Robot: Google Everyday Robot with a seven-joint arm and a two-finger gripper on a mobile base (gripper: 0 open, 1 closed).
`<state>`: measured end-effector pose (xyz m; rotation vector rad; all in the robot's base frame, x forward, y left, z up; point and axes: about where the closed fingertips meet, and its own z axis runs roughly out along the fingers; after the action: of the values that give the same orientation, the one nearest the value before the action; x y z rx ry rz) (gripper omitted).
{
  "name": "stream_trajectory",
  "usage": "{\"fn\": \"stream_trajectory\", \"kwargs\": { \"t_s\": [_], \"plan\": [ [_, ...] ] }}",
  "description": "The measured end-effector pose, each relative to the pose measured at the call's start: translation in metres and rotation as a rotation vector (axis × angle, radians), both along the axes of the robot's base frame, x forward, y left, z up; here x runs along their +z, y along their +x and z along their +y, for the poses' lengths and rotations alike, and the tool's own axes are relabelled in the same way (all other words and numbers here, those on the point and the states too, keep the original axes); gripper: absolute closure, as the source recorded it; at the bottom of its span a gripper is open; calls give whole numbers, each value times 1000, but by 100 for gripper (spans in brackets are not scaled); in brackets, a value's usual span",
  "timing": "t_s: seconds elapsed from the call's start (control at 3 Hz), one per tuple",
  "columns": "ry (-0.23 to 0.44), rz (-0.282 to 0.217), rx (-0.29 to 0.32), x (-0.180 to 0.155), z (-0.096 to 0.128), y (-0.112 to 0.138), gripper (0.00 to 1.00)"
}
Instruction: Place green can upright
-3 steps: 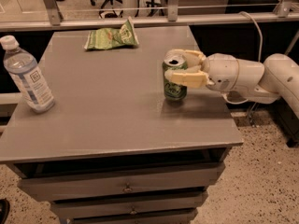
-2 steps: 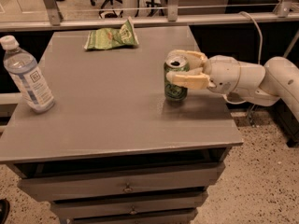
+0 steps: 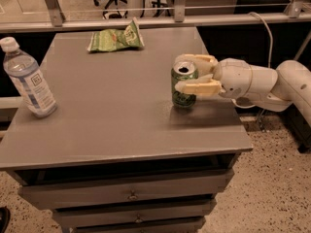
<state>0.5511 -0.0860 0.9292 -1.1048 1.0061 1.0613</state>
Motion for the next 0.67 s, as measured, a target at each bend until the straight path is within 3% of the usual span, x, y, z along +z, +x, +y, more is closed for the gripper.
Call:
{"fn": "stream_trajectory", "kwargs": {
  "t_s": [0.33,0.67],
  "plan": [
    [-7,-21,5,2,-1,-2,0],
    [-8,-23,5,2,-1,-2,0]
  ]
}}
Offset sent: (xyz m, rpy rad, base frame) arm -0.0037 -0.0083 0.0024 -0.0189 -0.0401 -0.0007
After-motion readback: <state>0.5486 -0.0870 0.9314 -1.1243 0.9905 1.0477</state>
